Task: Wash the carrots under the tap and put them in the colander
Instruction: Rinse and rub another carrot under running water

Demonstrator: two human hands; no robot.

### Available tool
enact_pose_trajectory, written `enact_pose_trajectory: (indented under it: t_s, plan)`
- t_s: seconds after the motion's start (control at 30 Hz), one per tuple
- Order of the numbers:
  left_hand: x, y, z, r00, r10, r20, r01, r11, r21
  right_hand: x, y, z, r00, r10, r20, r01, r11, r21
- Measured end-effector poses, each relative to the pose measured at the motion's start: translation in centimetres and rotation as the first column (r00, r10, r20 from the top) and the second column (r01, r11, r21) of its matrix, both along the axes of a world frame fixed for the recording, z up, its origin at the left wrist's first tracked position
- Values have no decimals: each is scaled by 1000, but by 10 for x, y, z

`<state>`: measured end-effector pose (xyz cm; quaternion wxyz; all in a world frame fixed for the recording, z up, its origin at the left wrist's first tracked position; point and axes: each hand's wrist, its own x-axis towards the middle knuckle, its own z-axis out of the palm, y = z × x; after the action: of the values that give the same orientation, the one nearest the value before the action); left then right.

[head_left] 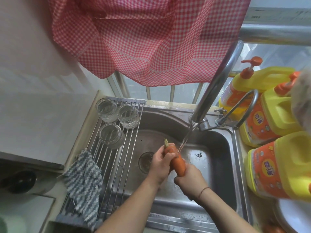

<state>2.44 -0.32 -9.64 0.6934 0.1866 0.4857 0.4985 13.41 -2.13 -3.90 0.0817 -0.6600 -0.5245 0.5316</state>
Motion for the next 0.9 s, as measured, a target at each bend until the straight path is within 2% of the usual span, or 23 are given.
enact_pose_trajectory:
  t_s: [0.07, 0.13, 0.23, 0.3, 0.4, 0.53, 0.6, 0.77, 0.83, 0.9]
  plan:
    - [0, 1, 0, 997, 35, -71, -36, 999, -13, -2, -2, 0, 1000, 19, 15, -19, 1000, 10]
    - [-1, 0, 1, 996, -8, -91, 7, 1000, -20, -3, -4, -1, 999, -23, -24, 22, 999, -26]
    - [0, -7, 2, 992, -123, -4, 123, 992, 20, 0, -5, -6, 998, -61, -13, 60, 997, -57]
    - [0, -10, 3, 988, -144, 46, 143, 989, 42, 1, -5, -7, 998, -67, -6, 66, 996, -57]
    - [4, -9, 0, 995, -83, 51, 81, 996, 41, 0, -5, -8, 997, -75, 1, 75, 996, -50]
    - [12, -6, -4, 996, 77, -33, -78, 997, -20, -4, -3, -5, 999, -43, 6, 43, 999, -4]
    - [12, -4, -3, 992, 88, -95, -91, 995, -32, -6, -4, -3, 999, -48, -18, 48, 999, -4]
    - [1, -6, -2, 996, -90, 6, 90, 996, 5, -4, -5, -4, 994, -97, -43, 96, 995, -36]
    - [1, -8, -3, 992, -123, -28, 124, 992, 29, -4, -5, -4, 998, -67, -17, 67, 998, 1]
    - [6, -8, -5, 990, -90, -110, 92, 996, 16, -3, -6, -6, 999, -47, 26, 46, 998, 41]
